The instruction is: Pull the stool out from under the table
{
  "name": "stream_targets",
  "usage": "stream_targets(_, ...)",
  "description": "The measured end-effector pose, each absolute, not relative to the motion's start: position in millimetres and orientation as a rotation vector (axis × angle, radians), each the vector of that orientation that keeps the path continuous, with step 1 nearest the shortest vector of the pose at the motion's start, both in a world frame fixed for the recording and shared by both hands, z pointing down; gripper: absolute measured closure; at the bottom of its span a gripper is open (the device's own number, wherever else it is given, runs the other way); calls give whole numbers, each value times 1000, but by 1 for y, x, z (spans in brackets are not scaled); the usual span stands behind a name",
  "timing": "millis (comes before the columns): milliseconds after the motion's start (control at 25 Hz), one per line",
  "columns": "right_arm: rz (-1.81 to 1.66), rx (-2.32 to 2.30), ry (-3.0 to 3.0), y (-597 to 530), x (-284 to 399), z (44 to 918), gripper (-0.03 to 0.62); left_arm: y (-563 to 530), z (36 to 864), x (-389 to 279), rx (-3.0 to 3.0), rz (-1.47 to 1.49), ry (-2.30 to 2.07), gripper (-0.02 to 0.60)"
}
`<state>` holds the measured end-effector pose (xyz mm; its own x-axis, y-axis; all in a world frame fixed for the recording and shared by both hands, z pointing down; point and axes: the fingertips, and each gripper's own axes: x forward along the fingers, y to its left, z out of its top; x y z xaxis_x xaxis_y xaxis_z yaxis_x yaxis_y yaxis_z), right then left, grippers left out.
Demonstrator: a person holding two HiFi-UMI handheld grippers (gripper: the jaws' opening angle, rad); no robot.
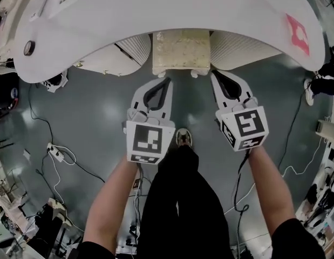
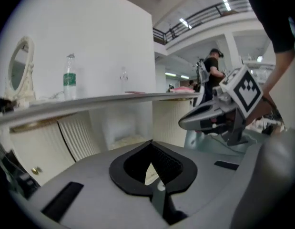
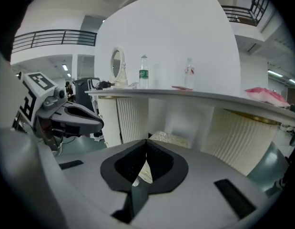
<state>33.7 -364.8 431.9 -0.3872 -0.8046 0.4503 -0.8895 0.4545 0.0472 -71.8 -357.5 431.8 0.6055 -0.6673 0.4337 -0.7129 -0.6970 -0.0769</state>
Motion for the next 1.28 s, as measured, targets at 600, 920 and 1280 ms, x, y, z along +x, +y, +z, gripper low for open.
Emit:
stream_targets(600,128,1282,-2187,-383,30,557,584,-397,575,-71,2751,1050,-1262,575)
stream_targets(920,-409,926,-1766,-402,29,649,350,-424,653,-58,2971,1932,-1144,282)
stream_targets(1280,-618,726,-1498,-431,39,715,321,-459,716,-67,2877,2431,-1053,244)
